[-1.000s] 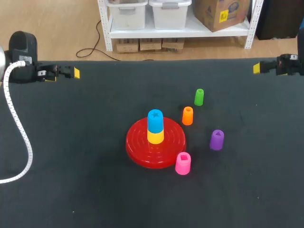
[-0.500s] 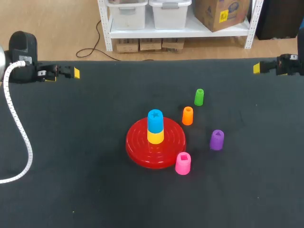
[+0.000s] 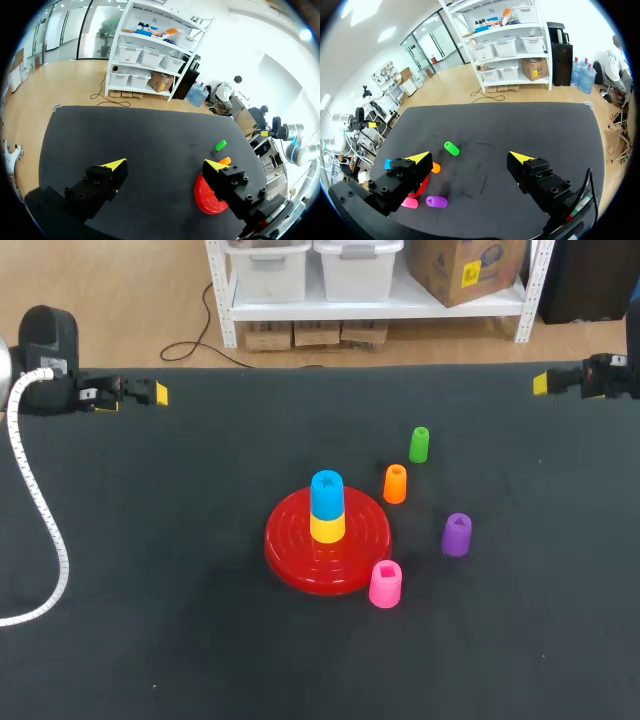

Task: Pick up and stack the cylinders on the red base in this order: pink,purple,orange,green

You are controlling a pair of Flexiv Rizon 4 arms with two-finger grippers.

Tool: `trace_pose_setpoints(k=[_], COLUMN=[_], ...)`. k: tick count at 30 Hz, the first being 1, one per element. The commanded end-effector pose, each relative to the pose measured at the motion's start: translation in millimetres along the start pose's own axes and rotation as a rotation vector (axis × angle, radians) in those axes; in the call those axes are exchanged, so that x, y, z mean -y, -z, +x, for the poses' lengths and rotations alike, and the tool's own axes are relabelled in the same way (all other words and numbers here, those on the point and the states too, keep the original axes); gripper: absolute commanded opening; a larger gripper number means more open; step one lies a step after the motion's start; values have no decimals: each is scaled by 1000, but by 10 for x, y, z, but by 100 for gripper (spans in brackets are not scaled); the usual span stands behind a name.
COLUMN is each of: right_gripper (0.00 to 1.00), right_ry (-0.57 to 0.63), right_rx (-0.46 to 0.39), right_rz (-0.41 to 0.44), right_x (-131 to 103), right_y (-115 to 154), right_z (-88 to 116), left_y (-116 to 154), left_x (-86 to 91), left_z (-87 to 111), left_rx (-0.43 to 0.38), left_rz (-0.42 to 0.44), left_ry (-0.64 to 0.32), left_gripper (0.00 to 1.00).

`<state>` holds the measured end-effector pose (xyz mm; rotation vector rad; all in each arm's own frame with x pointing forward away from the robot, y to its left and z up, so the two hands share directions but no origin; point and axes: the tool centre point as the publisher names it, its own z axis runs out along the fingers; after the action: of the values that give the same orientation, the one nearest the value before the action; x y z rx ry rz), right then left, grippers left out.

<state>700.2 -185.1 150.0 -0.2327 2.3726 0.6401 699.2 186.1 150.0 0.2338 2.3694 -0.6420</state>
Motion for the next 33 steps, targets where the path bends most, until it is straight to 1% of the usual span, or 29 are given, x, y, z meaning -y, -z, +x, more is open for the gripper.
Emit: trace_pose_setpoints(k=[1,28,30,31,32,33], right_gripper=[100,100,100,100,100,100], right_ry=[0,0,0,0,0,0], right_rx=[0,0,0,0,0,0], right_rz=[-1,-1,-1,-1,-1,-1], right_x=[4,4,4,4,4,4], right_y=[1,1,1,1,1,1], right_z=[0,0,0,0,0,0], left_y=[-1,-1,44,85,139,181], left_x=[14,14,150,197,255,317], left_z=[-10,-10,15,27,38,56], left_rx=[-5,-5,-16,-2,19,28], left_rz=[-8,-8,97,142,185,225], left_ry=[1,1,-86,-91,-139,-166], left_gripper=[100,100,100,100,100,100])
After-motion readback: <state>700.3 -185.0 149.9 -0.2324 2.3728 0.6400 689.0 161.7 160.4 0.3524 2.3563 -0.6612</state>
